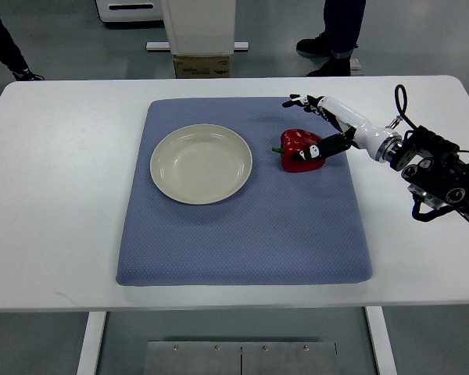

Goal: Place red pepper on plate with right hand
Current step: 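Move the right hand down over the red bell pepper, then close the right hand's fingers around the red pepper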

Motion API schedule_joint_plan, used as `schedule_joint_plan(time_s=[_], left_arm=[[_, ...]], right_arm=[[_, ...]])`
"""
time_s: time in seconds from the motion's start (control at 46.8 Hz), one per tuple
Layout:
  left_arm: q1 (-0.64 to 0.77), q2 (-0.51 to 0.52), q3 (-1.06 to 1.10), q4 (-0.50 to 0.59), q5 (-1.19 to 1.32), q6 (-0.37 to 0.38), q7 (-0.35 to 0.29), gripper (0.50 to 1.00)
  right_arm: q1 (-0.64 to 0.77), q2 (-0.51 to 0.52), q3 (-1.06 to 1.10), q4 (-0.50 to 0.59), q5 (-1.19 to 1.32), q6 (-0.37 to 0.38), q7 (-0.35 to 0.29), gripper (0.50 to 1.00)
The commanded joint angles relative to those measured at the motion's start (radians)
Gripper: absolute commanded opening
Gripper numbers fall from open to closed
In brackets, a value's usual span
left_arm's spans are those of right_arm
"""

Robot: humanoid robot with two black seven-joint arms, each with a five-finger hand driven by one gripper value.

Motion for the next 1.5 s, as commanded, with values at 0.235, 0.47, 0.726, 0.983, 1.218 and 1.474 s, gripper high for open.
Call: schedule_joint_plan(time_s=[0.235,0.47,0.726,0.983,1.218,1.474], left_arm=[[0.000,0.000,-0.001,0.000,0.000,0.000,0.000,1.000],[0.000,0.000,0.000,0.000,0.000,0.000,0.000,1.000],[0.000,0.000,0.000,0.000,0.000,0.000,0.000,1.000],[0.000,0.000,0.000,0.000,0.000,0.000,0.000,1.000],[0.000,0.000,0.000,0.000,0.000,0.000,0.000,1.000],[0.000,0.000,0.000,0.000,0.000,0.000,0.000,1.000]], right_arm=[[0.051,0.013,-0.085,-0.019,-0.016,-0.003,-0.007,1.000],[0.054,0.061,-0.108,-0.088,-0.068,-0.005,-0.010,1.000],[0.056,0.084,-0.147,-0.102,-0.079,-0.005,-0.010,1.000],[0.056,0.099,-0.180,-0.154,-0.079,-0.009,-0.013,0.993],[0.056,0.101,-0.182,-0.160,-0.081,-0.011,-0.041,0.970],[0.056,0.101,-0.246,-0.160,-0.084,-0.012,-0.041,0.876]])
